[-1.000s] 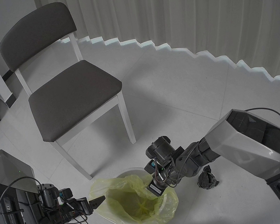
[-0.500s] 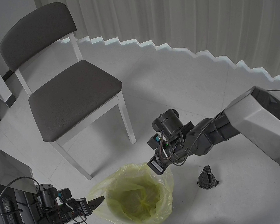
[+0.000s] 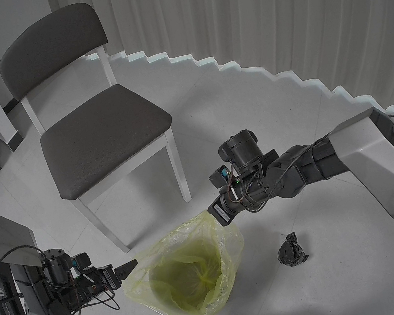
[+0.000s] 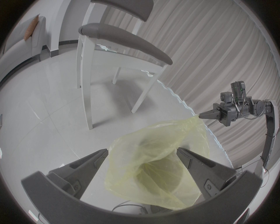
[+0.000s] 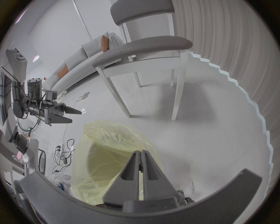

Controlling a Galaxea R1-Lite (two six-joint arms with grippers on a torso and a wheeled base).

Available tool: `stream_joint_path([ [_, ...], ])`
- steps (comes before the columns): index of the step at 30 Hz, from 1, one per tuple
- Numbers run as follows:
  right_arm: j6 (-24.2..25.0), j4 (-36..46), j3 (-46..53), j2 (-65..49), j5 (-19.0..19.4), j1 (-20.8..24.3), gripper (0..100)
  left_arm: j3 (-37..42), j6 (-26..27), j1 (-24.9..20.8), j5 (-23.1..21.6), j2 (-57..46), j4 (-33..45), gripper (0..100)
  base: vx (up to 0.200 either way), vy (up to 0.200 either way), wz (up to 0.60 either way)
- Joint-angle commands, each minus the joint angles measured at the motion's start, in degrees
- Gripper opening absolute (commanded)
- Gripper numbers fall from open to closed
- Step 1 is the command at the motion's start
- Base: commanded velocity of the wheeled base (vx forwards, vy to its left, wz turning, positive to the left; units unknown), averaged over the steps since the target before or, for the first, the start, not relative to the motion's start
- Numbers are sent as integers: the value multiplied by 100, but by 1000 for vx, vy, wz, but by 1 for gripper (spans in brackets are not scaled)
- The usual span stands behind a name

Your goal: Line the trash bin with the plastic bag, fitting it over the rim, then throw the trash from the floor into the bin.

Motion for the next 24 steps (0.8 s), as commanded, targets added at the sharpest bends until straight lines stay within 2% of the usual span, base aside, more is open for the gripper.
stream_joint_path([
  [1, -5, 99, -99, -3, 3, -28, 0, -115, -18, 47, 4, -95, -105, 100, 0, 0, 0],
  [7, 3, 55, -266, 393, 3, -20, 0, -344, -27, 21, 30, 142, -105, 100, 0, 0, 0],
  [19, -5, 310, -1664, 1614, 3, -178, 0, -652, -185, 38, 56, 318, -105, 100, 0, 0, 0],
  [24, 3, 433, -1688, 1737, 3, -204, 0, -625, -185, 56, 56, 292, -105, 100, 0, 0, 0],
])
